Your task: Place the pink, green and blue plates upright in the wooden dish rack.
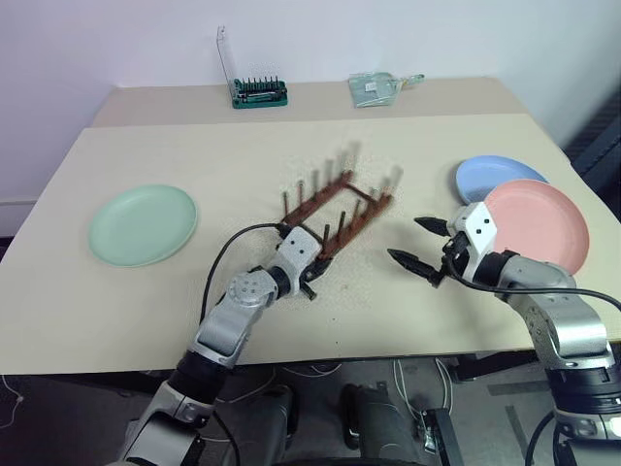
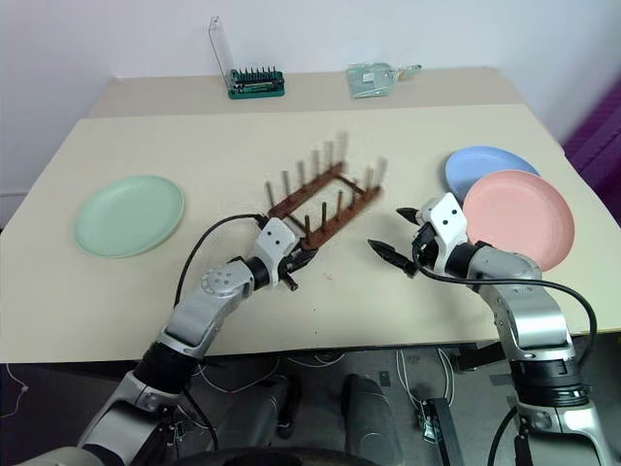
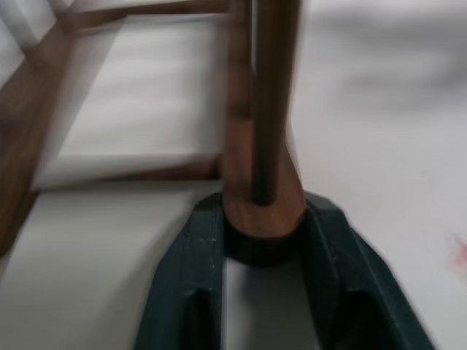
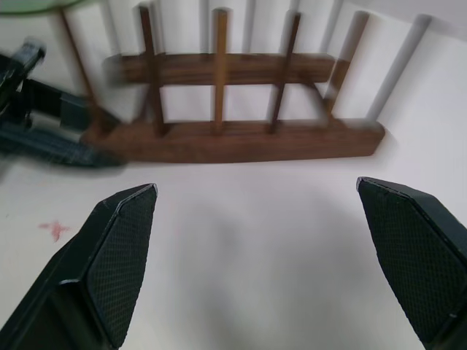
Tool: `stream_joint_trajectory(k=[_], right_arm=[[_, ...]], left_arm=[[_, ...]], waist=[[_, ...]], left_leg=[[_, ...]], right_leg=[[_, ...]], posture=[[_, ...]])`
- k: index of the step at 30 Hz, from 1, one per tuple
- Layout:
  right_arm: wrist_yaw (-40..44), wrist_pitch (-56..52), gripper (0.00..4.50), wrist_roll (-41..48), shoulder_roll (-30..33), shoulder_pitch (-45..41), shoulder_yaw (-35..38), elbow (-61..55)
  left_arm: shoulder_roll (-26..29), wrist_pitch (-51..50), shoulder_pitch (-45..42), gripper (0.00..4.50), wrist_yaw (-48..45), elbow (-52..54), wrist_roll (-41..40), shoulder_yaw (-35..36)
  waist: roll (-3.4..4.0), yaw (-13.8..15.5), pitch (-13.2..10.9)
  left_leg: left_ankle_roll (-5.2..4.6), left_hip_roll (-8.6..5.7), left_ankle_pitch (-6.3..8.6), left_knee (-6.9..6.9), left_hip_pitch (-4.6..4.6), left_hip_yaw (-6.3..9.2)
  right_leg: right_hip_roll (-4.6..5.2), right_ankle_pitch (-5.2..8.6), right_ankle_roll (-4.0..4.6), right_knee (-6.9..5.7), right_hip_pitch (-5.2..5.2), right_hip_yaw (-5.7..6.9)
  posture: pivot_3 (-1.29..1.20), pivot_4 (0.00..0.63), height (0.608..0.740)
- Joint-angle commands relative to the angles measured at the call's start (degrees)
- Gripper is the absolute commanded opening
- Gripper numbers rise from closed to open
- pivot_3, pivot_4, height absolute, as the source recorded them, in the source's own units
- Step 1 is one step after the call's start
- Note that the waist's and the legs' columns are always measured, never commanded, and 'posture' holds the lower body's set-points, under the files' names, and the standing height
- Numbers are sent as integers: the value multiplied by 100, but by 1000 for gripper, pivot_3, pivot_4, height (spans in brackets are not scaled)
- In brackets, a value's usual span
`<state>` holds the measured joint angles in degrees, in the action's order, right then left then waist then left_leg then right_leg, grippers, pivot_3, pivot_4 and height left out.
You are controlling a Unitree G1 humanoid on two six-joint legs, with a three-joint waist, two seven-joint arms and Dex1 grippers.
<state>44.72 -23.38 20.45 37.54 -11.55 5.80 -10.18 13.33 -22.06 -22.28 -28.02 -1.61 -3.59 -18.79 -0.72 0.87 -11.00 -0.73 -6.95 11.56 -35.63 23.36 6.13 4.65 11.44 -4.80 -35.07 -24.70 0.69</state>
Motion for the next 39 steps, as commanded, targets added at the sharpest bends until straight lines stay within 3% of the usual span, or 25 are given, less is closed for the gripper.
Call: stream_joint_trajectory(k=[1, 9, 16, 17, 21, 22, 24, 25, 27, 31, 33, 37, 39], right_arm=[[50, -6, 4500, -27, 276, 167, 211, -380], [402, -192, 4500, 82, 926, 1089, 503, -925], [173, -310, 4500, 64, 880, 1326, 643, -1261], [141, -332, 4500, 67, 873, 1324, 642, -1292], [17, -392, 4500, -52, 899, 1265, 575, -1261], [-4, -450, 4245, -87, 927, 1236, 544, -1177], [50, -509, 3640, -134, 999, 1219, 468, -1059], [67, -487, 3220, -188, 1019, 1204, 425, -1014], [18, -423, 2288, -368, 1026, 1083, 310, -823], [-60, -263, 241, -761, 1016, 806, 31, -372], [-104, -185, 0, -988, 1001, 657, -154, -188], [-229, -114, 0, -1309, 762, 124, -556, 274], [-437, -81, 0, -1545, 620, -150, -746, 594]], left_arm=[[194, 417, -190, 766, -388, -356, 233, -161], [432, 1533, -1478, 766, -2741, -1845, -244, -201], [355, 2395, -2336, 766, -3033, -3618, 126, -107], [371, 2393, -2356, 1808, -3003, -3708, 147, -70], [603, 2199, -2170, 3654, -2897, -3579, 281, 16], [778, 1982, -1982, 4150, -2931, -3309, 277, 54], [1095, 1483, -1585, 4159, -3079, -2660, 150, 140], [1228, 1301, -1386, 4007, -3188, -2291, 65, 156], [1454, 733, -964, 3268, -3426, -1393, -227, 185], [1638, -83, -447, 1289, -3618, 64, -588, 45], [1357, -309, -430, 344, -3317, 397, -530, -88], [759, -610, -617, 344, -2336, 187, 344, -684], [466, -886, -748, 344, -1736, -211, 597, -632]], waist=[[0, 11, 0], [-1, 10, -2], [-2, -17, -3], [-3, -16, -4], [-3, -19, -4], [-3, -27, -3], [0, -59, -1], [1, -81, -1], [2, -118, 0], [11, -122, 4], [13, -54, 4], [10, 18, 3], [11, 20, 5]], left_leg=[[0, 0, 0, -2, 1, 0], [-4, 2, 3, -9, 10, 2], [-15, 2, 9, -19, 15, 2], [-17, 2, 9, -20, 15, 2], [-21, 2, 13, -28, 17, 3], [-21, 2, 13, -28, 17, 3], [-23, 3, 14, -26, 14, 2], [-24, 4, 15, -26, 13, 2], [-19, 9, 20, -25, 11, 3], [-17, 12, 23, -26, 11, 2], [-17, 11, 23, -31, 12, 1], [-18, 11, 23, -48, 15, -1], [-18, 11, 23, -49, 13, -2]], right_leg=[[0, 0, 0, 0, 0, 0], [5, 1, 0, 4, 1, 14], [7, 1, -5, 6, 2, 18], [7, 2, -6, 6, 2, 18], [7, -4, -22, 6, 4, 18], [7, -4, -23, 6, 4, 18], [6, -4, -23, 6, 4, 16], [5, -3, -23, 5, 4, 16], [2, 3, -12, 4, 5, 15], [0, 6, -7, 5, 6, 15], [2, 6, -8, 5, 9, 14], [5, 7, -13, 6, 21, 16], [5, 7, -15, 6, 25, 17]], posture=[[0, 150, 731], [0, 150, 731], [0, 150, 731], [0, 150, 731], [0, 150, 731], [0, 150, 731], [0, 150, 731], [0, 150, 731], [0, 150, 731], [0, 150, 731], [0, 150, 731], [0, 150, 731], [0, 150, 731]])
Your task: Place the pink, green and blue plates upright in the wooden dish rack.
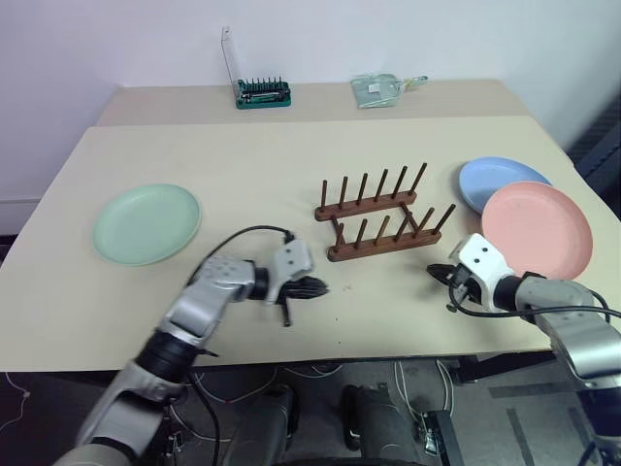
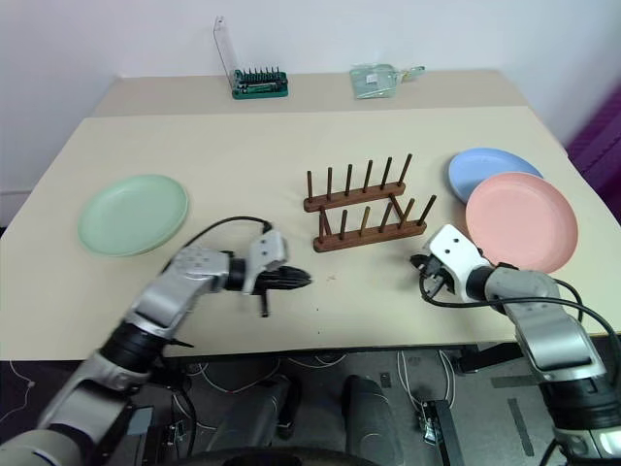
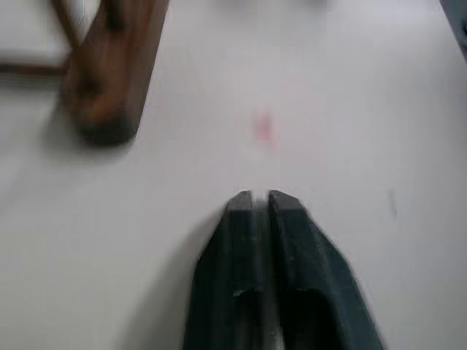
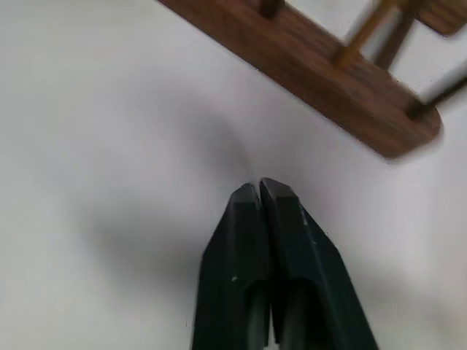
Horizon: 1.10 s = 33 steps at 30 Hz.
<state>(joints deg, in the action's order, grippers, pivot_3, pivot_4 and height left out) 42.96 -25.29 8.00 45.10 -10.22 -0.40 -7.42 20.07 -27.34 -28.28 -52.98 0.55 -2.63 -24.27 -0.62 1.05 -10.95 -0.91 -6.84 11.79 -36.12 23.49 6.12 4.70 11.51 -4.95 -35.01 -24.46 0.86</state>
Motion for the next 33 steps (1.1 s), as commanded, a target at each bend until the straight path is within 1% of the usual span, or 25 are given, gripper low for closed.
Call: stream_joint_trajectory(k=[1, 4, 8, 12, 18, 20, 22, 24, 26, 27, 28, 30, 31, 32, 33], right_arm=[[-378, 103, 0, -406, -223, -425, -201, 485], [-546, 166, 0, -604, -420, -723, -356, 864], [-828, 440, 0, -895, -725, -1186, -513, 1449], [-1093, 816, 0, -1146, -994, -1718, -624, 2221], [-1291, 1207, 0, -1303, -1283, -2210, -604, 2963], [-1261, 1250, 0, -1304, -1292, -2252, -585, 3023], [-1089, 1274, 0, -1273, -1168, -2148, -567, 2862], [-785, 1375, 514, -1159, -941, -1925, -484, 2448], [-356, 1140, 1216, -576, -752, -1605, -59, 1639], [-165, 890, 1761, -162, -615, -1368, 330, 1079], [-134, 687, 2308, 3, -407, -1114, 736, 635], [-389, 494, 3236, -147, -42, -711, 1282, 252], [-482, 435, 3840, -205, 42, -610, 1379, 167], [-530, 334, 4266, -221, 128, -459, 1490, 70], [-556, 167, 4266, -180, 166, -249, 1629, -90]], left_arm=[[-380, -456, -202, 344, 1036, -598, 502, 44], [-606, -485, -325, 344, 1507, -963, 566, 214], [-677, -213, -605, 344, 2285, -1803, 790, 350], [-769, 21, -896, 344, 2671, -2386, 679, 576], [-831, 181, -1104, 344, 2731, -2748, 630, 663], [-831, 185, -1095, 344, 2680, -2705, 629, 638], [-784, 178, -1005, 344, 2534, -2493, 609, 566], [-709, 251, -850, 303, 2309, -2155, 561, 486], [-627, 690, -560, 303, 1818, -1558, 303, 447], [-562, 930, -320, 303, 1451, -1070, 58, 420], [-492, 993, -69, 303, 1070, -561, -225, 387], [-431, 888, 238, 303, 683, -16, -542, 371], [-420, 829, 302, 303, 619, 86, -589, 383], [-423, 766, 365, 303, 535, 148, -662, 390], [-412, 788, 441, 303, 394, 215, -748, 363]], waist=[[0, 2, 1], [-1, -18, 4], [-2, -37, 14], [-5, -93, 28], [-2, -162, 30], [-2, -165, 30], [-2, -167, 30], [0, -168, 30], [1, -164, 30], [7, -160, 28], [17, -158, 23], [30, -112, 16], [30, -61, 15], [27, -31, 14], [26, -20, 15]], left_leg=[[0, 0, 0, -1, -2, 0], [0, 0, 0, -4, -6, 0], [0, 0, -1, -4, -19, 0], [0, 1, -1, -4, -29, 0], [0, 1, -2, 0, -32, 0], [1, 1, -2, 0, -31, -2], [1, 1, -2, 0, -31, -2], [1, 1, -2, 1, -31, -2], [1, 1, -2, 8, -28, -2], [1, 1, -2, 12, -23, -2], [2, 1, -1, 14, -11, -2], [-8, -1, 7, 11, -1, -3], [-5, -5, 12, 8, 6, -3], [-4, -7, 16, 3, 7, -4], [-4, -7, 17, -2, 8, -4]], right_leg=[[0, 0, 0, -2, 1, 1], [-1, -2, -4, -4, 3, 2], [-3, -6, -10, -8, 17, 4], [-5, -13, -13, -10, 20, 5], [-8, -26, -32, -17, 15, 5], [-8, -27, -32, -16, 14, 5], [-8, -27, -32, -16, 14, 5], [-8, -27, -32, -16, 13, 4], [-7, -25, -32, -15, 9, 4], [-7, -25, -33, -13, 3, 4], [-6, -24, -32, -11, -11, 2], [-3, -32, -18, -10, -20, -3], [1, -32, -19, -9, -23, -3], [1, -31, -18, -6, -24, -5], [1, -26, -10, -3, -21, -5]], posture=[[0, 150, 731], [0, 150, 731], [0, 150, 731], [0, 150, 731], [0, 150, 731], [0, 150, 731], [0, 150, 731], [0, 150, 731], [0, 150, 731], [0, 150, 731], [0, 150, 731], [0, 150, 731], [0, 150, 731], [0, 150, 731], [0, 150, 731]])
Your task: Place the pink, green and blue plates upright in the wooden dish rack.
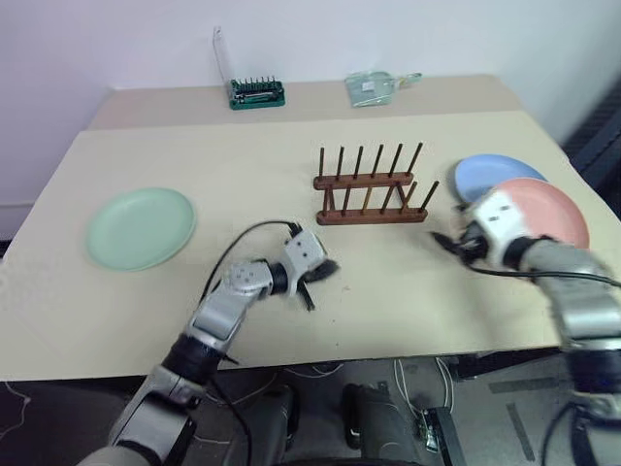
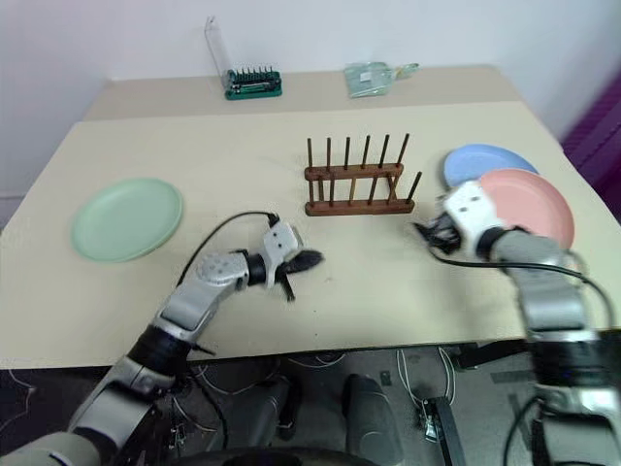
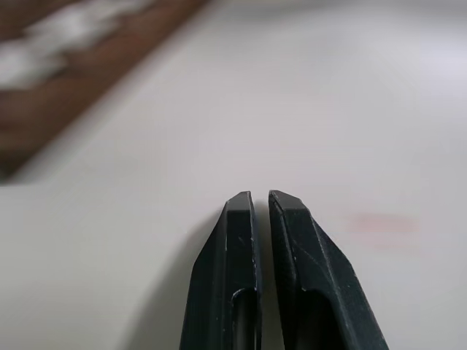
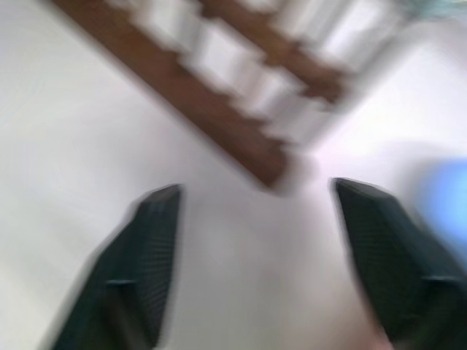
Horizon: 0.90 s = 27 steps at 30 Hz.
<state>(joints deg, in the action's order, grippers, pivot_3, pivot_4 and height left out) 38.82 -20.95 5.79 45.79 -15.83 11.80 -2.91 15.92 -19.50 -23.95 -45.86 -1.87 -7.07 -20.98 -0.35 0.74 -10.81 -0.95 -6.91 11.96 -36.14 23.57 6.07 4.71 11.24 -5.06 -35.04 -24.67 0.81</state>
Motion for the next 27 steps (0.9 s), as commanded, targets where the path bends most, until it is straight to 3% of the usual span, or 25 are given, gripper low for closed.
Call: stream_joint_trajectory(k=[1, 5, 13, 16, 22, 23, 27], right_arm=[[-221, -452, 4266, 80, 69, 529, 554, -709], [-574, -671, 4266, -209, -22, 1181, 583, -1081], [-1381, -1031, 4266, -613, -434, 1171, 222, -612], [-1494, -736, 3402, -786, -419, 1072, 24, -243], [-1561, -451, 360, -995, -319, 1089, -91, -208], [-1573, -414, 75, -1041, -291, 1112, -101, -233], [-1623, -424, 75, -1256, -140, 1358, -30, -651]], left_arm=[[-23, -30, 59, 303, -418, 497, -414, 33], [-79, -77, 67, 303, -701, 543, -630, -21], [-202, 174, -290, 303, -793, 171, -432, -90], [-197, 188, -267, 303, -733, 192, -405, -92], [-110, 177, -55, 303, -665, 362, -384, -91], [-104, 173, -31, 303, -658, 378, -380, -95], [-106, 234, 31, 303, -643, 383, -332, -141]], waist=[[-4, 14, 2], [6, -7, 3], [20, 3, 6], [20, 5, 6], [19, 1, 6], [17, 0, 6], [16, 13, 6]], left_leg=[[0, 2, 0, -1, -1, 0], [0, 42, 2, 0, -3, -28], [-11, 71, 4, 0, -8, -107], [-12, 71, 5, -2, -8, -119], [-21, 72, 1, -1, -8, -122], [-23, 72, 0, -2, -8, -122], [-15, 73, 6, -3, -8, -122]], right_leg=[[0, 8, 11, 1, 4, 0], [-3, 27, -1, 10, 28, 15], [8, 24, -2, 8, 13, 11], [12, 23, -3, 8, 13, 9], [11, 23, -3, 8, 14, 9], [11, 23, -4, 8, 14, 9], [11, 23, -4, 7, 15, 8]], posture=[[0, 150, 731], [0, 150, 731], [0, 150, 731], [0, 150, 731], [0, 150, 731], [0, 150, 731], [0, 150, 731]])
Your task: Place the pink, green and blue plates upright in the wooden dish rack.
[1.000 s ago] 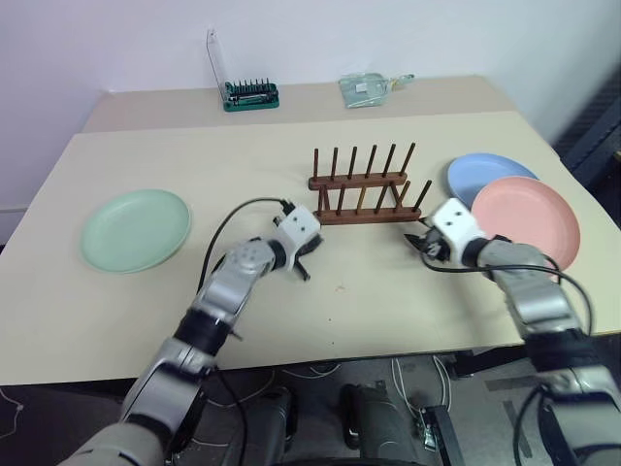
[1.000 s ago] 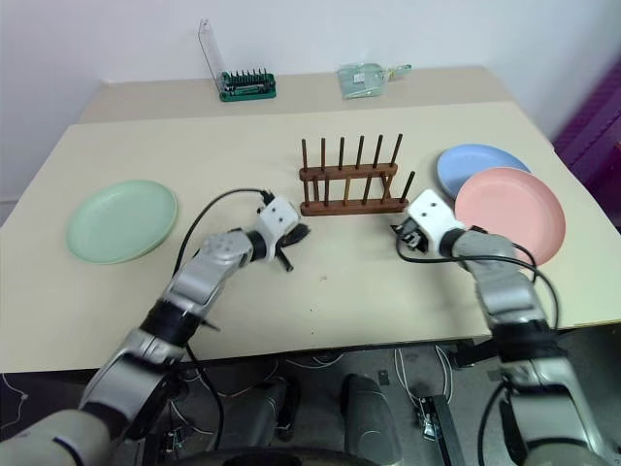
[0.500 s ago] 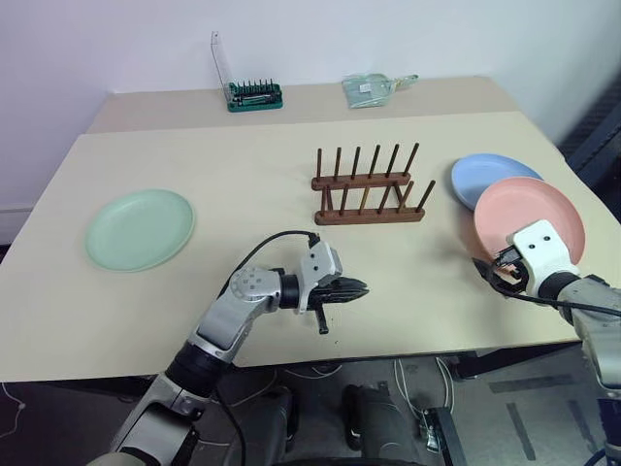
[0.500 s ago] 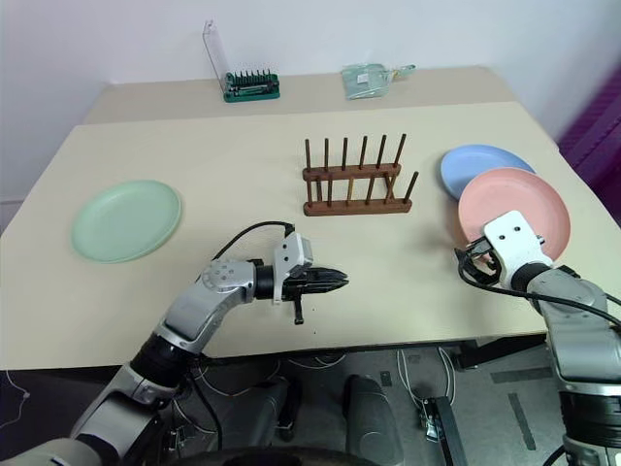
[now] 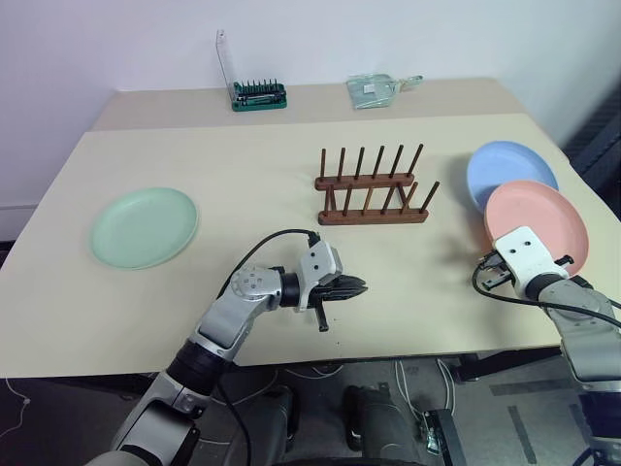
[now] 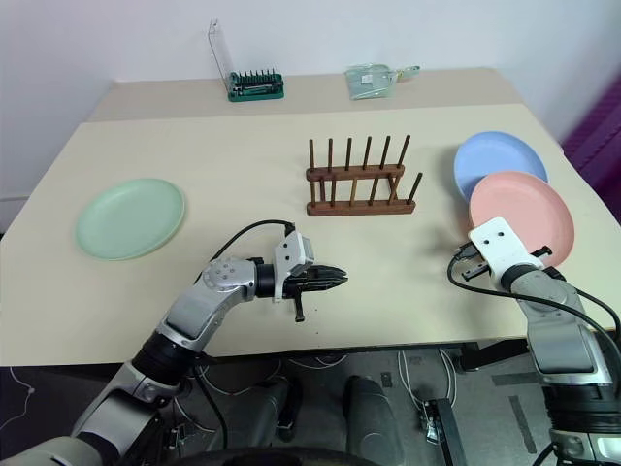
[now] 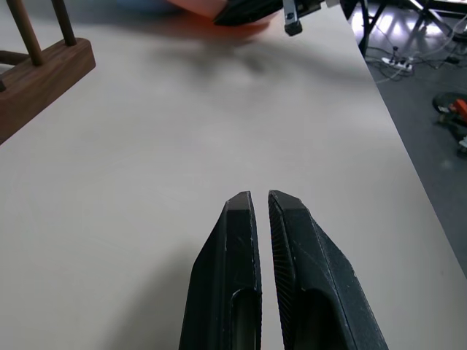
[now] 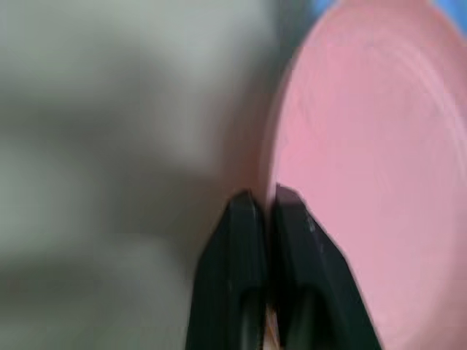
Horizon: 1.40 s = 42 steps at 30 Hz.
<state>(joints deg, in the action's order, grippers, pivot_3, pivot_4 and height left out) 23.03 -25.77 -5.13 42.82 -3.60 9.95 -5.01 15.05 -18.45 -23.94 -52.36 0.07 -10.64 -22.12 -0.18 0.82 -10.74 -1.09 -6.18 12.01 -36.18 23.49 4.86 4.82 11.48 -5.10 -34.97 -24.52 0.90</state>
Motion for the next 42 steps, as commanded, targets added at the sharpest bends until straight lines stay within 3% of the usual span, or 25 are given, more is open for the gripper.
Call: stream_joint_trajectory(k=[1, 6, 9, 14, 19, 27, 32, 42], right_arm=[[-11, 79, 75, -169, 204, 222, 246, -627], [640, 502, 75, 266, 598, 504, 933, -1508], [1182, 591, 75, 873, 799, 158, 1224, -1804], [1361, -1228, 75, 3960, 84, -2309, 1539, -1974], [1139, -2333, 75, 6109, -744, -4036, 1734, -777], [1485, -2114, 75, 5591, -644, -4535, 1314, 1027], [1579, -2206, 75, 5652, -609, -4569, 1396, 1393], [1473, -2249, 75, 5707, -560, -4547, 1652, 1783]], left_arm=[[-27, 119, 30, 303, 10, 180, 28, -35], [-73, 56, 11, 303, -45, 115, -49, -12], [-98, 121, -44, 303, -54, 15, -31, 21], [-176, 220, -189, 303, 7, -178, -22, 131], [-215, 133, -158, 303, 155, -86, -135, 357], [-94, -41, 149, 303, 384, 314, -261, 590], [-61, -174, 314, 303, 459, 535, -345, 626], [-28, -216, 283, 303, 488, 545, -353, 633]], waist=[[0, 1, 0], [4, -16, -2], [-1, -23, -5], [-5, -89, -23], [-17, 3, -23], [-11, 78, -20], [-8, 125, -19], [-8, 127, -19]], left_leg=[[0, 2, 0, 2, 1, 0], [-2, 1, 2, 1, 3, -4], [-2, 3, 3, -1, 1, -7], [-4, 17, 2, -1, -2, -11], [-23, 21, -1, 6, 3, -7], [-55, 0, 16, 3, 31, -21], [-55, 0, 15, 1, 92, -32], [-54, 2, 14, -30, 89, -37]], right_leg=[[0, 1, 0, 0, 0, 0], [2, 3, -4, 1, -1, 0], [2, 2, -5, 1, 2, 0], [-3, 0, -2, -2, 1, 4], [-2, -1, 1, 4, -4, 13], [21, -17, 8, 46, -13, 15], [21, -41, -21, 22, -86, 6], [19, -33, 7, 2, -81, 1]], posture=[[0, 150, 731], [0, 150, 731], [0, 150, 731], [0, 150, 731], [0, 150, 731], [0, 150, 731], [0, 150, 731], [0, 150, 731]])
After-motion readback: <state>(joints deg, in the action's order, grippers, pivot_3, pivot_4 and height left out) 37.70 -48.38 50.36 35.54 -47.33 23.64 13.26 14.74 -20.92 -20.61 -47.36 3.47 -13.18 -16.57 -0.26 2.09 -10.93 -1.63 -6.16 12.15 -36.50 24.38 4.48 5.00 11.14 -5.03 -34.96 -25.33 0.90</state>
